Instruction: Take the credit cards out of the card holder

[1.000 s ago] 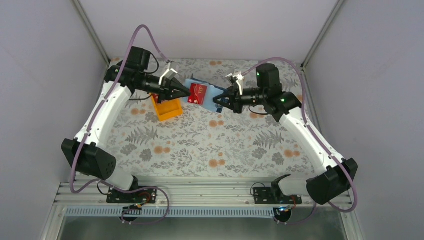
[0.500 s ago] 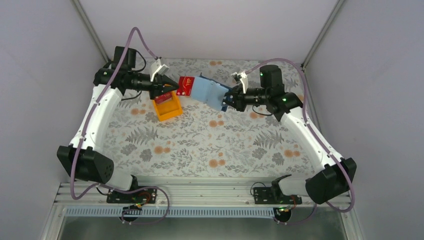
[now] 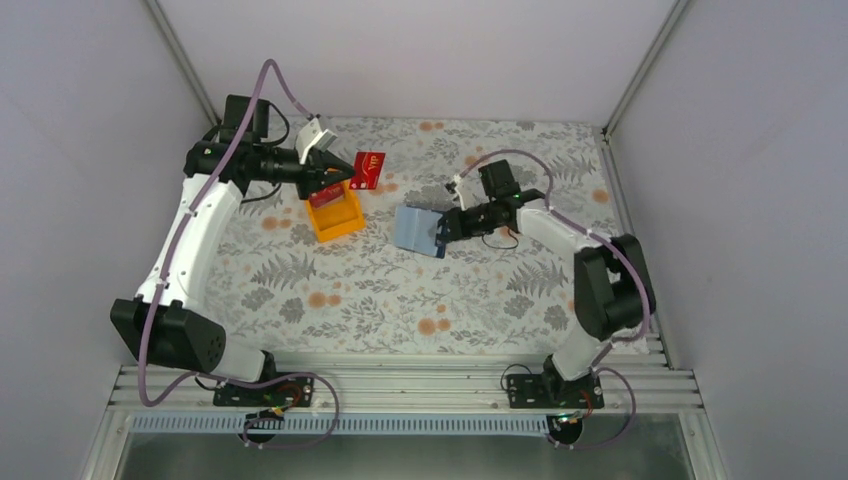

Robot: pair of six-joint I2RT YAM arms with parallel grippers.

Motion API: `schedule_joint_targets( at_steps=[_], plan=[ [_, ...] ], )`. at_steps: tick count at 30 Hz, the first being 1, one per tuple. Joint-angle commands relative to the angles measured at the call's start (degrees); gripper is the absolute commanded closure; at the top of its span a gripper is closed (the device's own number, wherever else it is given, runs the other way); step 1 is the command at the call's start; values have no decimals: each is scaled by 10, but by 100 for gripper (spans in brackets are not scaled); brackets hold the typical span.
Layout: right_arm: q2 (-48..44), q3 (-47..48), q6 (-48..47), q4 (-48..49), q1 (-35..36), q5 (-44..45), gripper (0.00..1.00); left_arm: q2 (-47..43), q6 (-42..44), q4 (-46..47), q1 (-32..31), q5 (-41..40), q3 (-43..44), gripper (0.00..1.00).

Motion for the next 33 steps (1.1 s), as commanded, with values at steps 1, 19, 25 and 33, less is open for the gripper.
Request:
schedule_joint_targets(
  at_steps=[1, 19, 25, 33],
  plan=[
    [53, -4, 25, -24, -12, 87, 90, -1, -15, 17, 3, -2, -11, 98],
    [-192, 52, 87, -81, -161, 467, 0, -13, -45, 48, 3, -36, -48, 97],
    [-214, 128, -47, -49, -109, 134, 2, -18, -23, 39, -1, 11, -71, 98],
    [-176, 211, -124, -42, -17, -116, 9, -2, 30, 6, -43, 83, -81, 98]
  ],
)
